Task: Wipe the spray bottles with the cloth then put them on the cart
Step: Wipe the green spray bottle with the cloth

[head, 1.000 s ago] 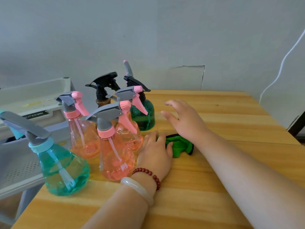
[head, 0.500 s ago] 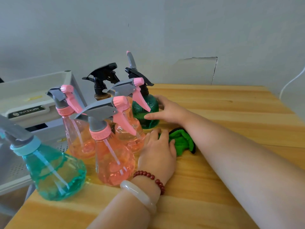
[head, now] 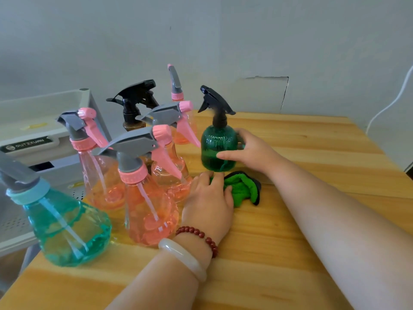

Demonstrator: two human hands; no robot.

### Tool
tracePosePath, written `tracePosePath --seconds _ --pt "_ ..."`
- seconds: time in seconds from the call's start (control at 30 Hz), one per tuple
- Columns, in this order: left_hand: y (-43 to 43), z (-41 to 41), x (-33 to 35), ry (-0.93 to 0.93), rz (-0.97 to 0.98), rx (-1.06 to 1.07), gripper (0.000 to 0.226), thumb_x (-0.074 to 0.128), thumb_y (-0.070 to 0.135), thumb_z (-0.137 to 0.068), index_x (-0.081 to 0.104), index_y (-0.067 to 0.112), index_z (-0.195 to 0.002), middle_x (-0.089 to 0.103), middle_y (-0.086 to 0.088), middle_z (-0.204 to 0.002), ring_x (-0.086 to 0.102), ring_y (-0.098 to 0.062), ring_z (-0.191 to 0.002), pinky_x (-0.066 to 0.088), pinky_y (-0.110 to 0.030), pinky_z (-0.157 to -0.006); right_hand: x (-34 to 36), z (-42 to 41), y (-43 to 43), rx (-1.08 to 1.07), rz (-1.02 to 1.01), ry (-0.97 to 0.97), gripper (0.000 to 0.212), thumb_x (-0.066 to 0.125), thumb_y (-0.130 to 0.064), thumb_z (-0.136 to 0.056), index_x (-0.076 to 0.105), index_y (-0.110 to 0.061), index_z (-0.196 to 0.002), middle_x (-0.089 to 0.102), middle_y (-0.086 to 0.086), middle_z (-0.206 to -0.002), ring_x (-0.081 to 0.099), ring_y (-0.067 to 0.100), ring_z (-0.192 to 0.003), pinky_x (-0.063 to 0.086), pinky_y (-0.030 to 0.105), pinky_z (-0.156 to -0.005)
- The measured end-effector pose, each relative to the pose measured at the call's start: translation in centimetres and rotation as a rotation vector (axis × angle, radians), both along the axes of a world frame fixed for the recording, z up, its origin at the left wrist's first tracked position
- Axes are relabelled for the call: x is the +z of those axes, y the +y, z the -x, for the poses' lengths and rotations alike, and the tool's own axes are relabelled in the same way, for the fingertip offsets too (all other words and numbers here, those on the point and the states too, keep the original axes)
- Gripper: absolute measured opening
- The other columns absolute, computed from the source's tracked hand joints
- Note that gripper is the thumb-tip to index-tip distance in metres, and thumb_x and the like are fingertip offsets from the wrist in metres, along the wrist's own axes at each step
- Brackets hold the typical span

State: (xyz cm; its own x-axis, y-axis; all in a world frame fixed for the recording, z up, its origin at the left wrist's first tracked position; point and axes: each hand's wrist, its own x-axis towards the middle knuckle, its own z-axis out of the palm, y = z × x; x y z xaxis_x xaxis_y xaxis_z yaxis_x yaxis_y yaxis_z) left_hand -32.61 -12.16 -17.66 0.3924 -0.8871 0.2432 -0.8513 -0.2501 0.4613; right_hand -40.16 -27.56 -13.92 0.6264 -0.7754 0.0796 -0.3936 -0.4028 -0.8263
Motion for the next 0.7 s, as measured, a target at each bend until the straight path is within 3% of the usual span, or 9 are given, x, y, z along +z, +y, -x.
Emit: tracePosePath --seconds 0.13,0.2,0.33,0.47,0.7 --pt "0.4 0.6 0.2 -0.006 -0.01 0.005 0.046 0.037 0.036 -0.103 0.039 0.024 -0.147 0.039 0.003 -0.148 0.032 -0.014 -0.138 0.037 -0.03 -0.109 0.7 1.8 0.7 -0.09 -0.047 0.005 0.091 0.083 -0.044 -0.072 0.029 -0.036 -0.145 0.05 -0.006 -0.139 0.053 0.018 -0.124 0.044 0.037 -0.102" --pt "0.6 0.8 0.3 -0.008 -0.011 -0.01 0.047 0.036 0.035 -0.104 0.037 0.024 -0.149 0.038 0.002 -0.15 0.03 -0.016 -0.139 0.035 -0.031 -0.111 1.1 1.7 1.4 -0.116 -0.064 -0.042 0.1 0.084 -0.045 -0.071 0.023 -0.038 -0.149 0.046 -0.007 -0.142 0.05 0.016 -0.127 0.041 0.031 -0.099" --pt "1.0 0.8 0.3 0.003 -0.041 -0.032 0.047 0.034 0.034 -0.104 0.035 0.022 -0.15 0.036 -0.001 -0.152 0.028 -0.02 -0.141 0.033 -0.034 -0.113 1.7 0.8 2.9 -0.191 0.015 -0.019 0.084 0.082 -0.042 -0.073 0.036 -0.031 -0.143 0.052 -0.011 -0.126 0.053 0.014 -0.115 0.04 0.026 -0.085" --pt "1.7 0.8 0.5 0.014 -0.063 -0.048 0.046 0.034 0.033 -0.105 0.034 0.021 -0.15 0.035 -0.002 -0.152 0.028 -0.021 -0.142 0.032 -0.035 -0.114 1.6 1.7 4.1 -0.302 0.041 -0.061 0.076 0.083 -0.037 -0.074 0.043 -0.027 -0.137 0.053 -0.01 -0.118 0.051 0.012 -0.104 0.041 0.026 -0.085" --pt "2.6 0.7 1.1 -0.001 -0.104 -0.089 0.04 0.035 0.031 -0.105 0.043 0.019 -0.142 0.042 -0.004 -0.143 0.037 -0.024 -0.133 0.039 -0.039 -0.109 1.1 5.3 6.7 -0.492 0.043 -0.159 0.076 0.084 -0.034 -0.073 0.044 -0.022 -0.137 0.055 -0.005 -0.127 0.053 0.018 -0.117 0.045 0.032 -0.094"
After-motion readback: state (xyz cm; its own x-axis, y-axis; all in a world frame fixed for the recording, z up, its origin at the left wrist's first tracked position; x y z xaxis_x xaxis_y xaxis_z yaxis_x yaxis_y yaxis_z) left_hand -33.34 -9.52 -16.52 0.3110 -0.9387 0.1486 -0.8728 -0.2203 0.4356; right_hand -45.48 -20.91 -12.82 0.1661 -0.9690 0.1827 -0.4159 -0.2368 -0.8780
